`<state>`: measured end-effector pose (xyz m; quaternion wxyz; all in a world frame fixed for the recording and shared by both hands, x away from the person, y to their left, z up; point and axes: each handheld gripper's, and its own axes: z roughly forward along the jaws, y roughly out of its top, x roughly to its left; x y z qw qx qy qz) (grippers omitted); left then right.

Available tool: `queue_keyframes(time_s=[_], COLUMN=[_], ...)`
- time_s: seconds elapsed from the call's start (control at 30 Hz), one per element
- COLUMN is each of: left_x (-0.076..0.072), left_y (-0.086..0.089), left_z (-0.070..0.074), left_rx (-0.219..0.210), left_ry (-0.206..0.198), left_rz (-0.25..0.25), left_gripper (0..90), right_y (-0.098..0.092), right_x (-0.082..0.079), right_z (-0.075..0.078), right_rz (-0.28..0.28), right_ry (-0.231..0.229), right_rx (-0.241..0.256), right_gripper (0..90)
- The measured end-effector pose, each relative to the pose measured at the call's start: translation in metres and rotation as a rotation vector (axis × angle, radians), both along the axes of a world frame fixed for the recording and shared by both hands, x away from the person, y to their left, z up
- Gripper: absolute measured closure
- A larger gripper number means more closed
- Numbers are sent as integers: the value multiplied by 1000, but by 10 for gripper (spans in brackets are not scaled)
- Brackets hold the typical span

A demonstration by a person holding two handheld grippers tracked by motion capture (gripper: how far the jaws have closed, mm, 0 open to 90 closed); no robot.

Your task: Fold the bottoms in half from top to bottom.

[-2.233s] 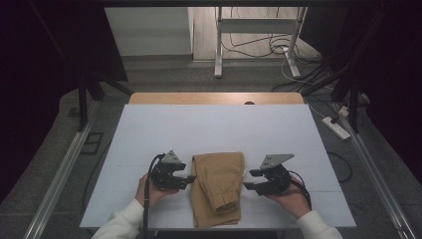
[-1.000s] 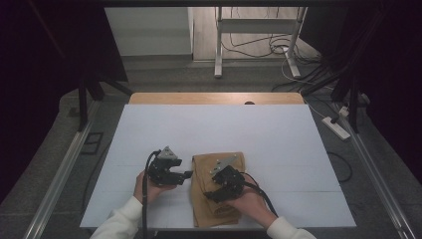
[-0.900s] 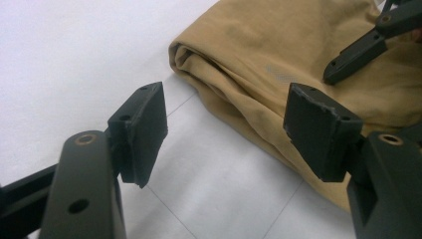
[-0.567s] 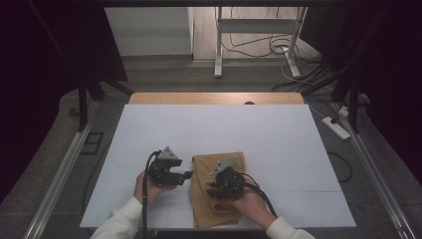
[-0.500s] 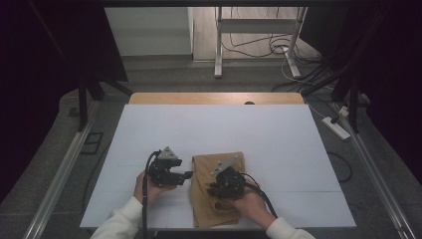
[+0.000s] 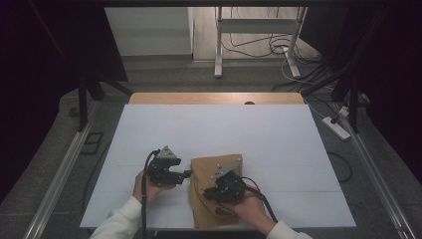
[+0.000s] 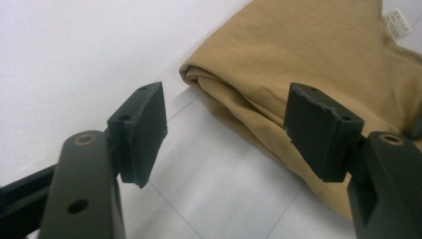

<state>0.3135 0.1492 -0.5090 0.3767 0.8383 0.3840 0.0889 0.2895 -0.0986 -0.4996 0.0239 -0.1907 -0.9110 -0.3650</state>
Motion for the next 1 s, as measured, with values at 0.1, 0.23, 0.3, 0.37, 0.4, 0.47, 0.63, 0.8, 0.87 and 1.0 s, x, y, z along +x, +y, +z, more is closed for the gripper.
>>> queue_keyframes(time_s=[0.1,0.23,0.3,0.37,0.4,0.47,0.63,0.8,0.87,1.0], left_x=[0,0,0,1,1,2,5,10,12,18], left_y=[0,1,2,3,4,4,1,-5,-6,-9], left_z=[0,0,1,2,2,2,2,3,4,5], left_rx=[1,0,0,-2,-5,-10,-11,-23,-30,-45], left_ry=[-1,-2,-4,-5,-6,-6,3,13,17,28], left_rz=[3,5,8,12,15,21,18,23,26,27], left_gripper=[325,319,316,312,311,309,300,286,281,279], right_y=[1,2,-1,-8,-14,-23,-44,-53,-56,-61], right_x=[-1,-2,-2,4,8,15,37,54,60,70], right_z=[-3,-6,-2,5,11,18,21,14,13,11], right_rz=[8,21,10,-27,-53,-84,-163,-190,-201,-228], right_ry=[4,-11,-38,-57,-60,-77,-80,-70,-77,-80], right_rx=[-6,-6,16,54,80,97,99,85,83,83], right_gripper=[800,612,507,464,456,451,443,428,426,414])
